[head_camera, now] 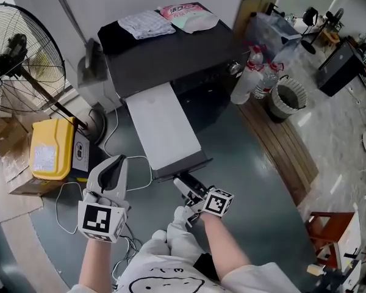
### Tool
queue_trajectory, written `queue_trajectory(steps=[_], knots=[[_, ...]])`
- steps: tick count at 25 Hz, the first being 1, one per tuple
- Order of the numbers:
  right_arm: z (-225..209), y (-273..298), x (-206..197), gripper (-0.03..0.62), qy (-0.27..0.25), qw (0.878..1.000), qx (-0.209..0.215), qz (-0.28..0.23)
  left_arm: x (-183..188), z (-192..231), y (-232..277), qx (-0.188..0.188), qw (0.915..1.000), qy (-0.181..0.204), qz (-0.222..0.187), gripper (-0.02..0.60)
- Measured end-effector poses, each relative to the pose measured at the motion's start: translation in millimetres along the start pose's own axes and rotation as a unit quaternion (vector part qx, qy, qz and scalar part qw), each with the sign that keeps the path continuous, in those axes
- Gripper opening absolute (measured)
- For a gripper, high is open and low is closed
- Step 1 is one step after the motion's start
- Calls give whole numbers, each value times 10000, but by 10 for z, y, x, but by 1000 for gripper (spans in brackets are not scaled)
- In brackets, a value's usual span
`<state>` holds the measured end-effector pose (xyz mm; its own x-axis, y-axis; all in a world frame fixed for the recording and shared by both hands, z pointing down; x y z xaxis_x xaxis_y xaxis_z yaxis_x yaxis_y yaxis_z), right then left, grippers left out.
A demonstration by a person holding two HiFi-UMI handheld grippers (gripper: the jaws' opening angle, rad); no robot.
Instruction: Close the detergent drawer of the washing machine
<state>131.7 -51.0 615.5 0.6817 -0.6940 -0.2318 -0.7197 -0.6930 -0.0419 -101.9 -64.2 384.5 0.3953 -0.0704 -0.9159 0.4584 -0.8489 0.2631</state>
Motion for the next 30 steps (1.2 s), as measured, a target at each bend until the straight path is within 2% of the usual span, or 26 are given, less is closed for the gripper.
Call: queue_trajectory(steps=[8,18,30], knots=[[42,1,30,284,211,9996,-171,96,97,-49,78,166,9998,-91,-72,17],[87,35,64,284,182,9991,-355,148,119,-45,161,247,9993,-162,-217,17],[141,262,180,282,76,9981,-606,-123,176,137,287,72,9996,-50,-266,17]])
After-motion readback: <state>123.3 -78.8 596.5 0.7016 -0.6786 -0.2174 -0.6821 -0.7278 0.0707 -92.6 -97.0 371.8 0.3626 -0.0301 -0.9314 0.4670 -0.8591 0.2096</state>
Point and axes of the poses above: the fingertips, and each gripper's own axes: y forward along the fingers, z to its left, x out of its top, the point moved 9 cm from there along -y, backward along the fingers, and after that the axes turned 10 degrees about y, right-handed, at the moved point
